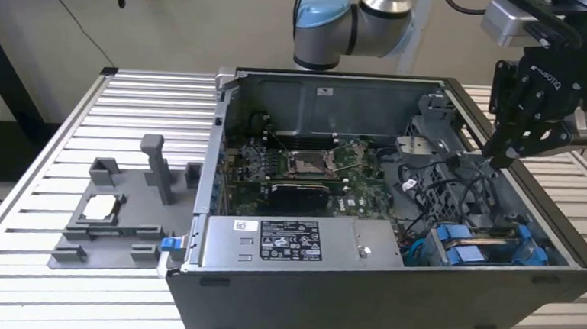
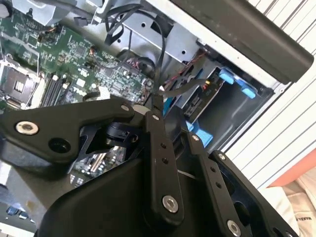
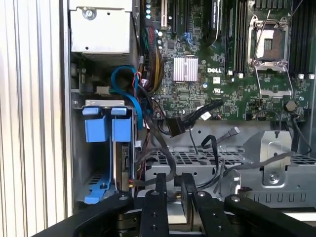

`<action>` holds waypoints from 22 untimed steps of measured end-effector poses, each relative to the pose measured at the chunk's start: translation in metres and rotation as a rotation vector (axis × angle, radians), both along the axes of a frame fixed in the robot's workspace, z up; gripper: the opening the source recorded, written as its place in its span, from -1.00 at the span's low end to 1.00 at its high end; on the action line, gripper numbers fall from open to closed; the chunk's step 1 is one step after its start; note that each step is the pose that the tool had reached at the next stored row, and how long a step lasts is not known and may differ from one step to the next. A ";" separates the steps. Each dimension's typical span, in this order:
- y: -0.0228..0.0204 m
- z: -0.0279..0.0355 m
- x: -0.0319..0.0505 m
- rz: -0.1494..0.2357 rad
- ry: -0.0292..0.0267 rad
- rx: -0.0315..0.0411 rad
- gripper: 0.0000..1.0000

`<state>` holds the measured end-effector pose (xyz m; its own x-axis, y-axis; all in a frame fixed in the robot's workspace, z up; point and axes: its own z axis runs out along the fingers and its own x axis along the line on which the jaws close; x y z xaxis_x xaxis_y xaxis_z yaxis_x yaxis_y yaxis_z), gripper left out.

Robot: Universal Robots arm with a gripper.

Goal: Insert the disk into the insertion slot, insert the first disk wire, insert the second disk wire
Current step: 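Insert the second disk wire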

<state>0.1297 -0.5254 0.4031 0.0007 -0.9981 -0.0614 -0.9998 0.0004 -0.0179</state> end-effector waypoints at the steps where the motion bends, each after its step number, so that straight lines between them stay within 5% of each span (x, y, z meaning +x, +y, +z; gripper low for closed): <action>1: 0.0000 0.0005 -0.0037 0.000 -0.0029 0.0002 -0.46; 10: 0.0001 0.0008 -0.0380 0.000 -0.0323 0.0001 -0.46; 16: 0.0023 0.0008 -0.0535 0.001 -0.0394 -0.0047 -0.46; 18: 0.0052 0.0006 -0.0570 0.002 -0.0413 -0.0210 -0.46; 22: 0.0103 -0.0005 -0.0625 0.003 -0.0482 -0.0709 -0.46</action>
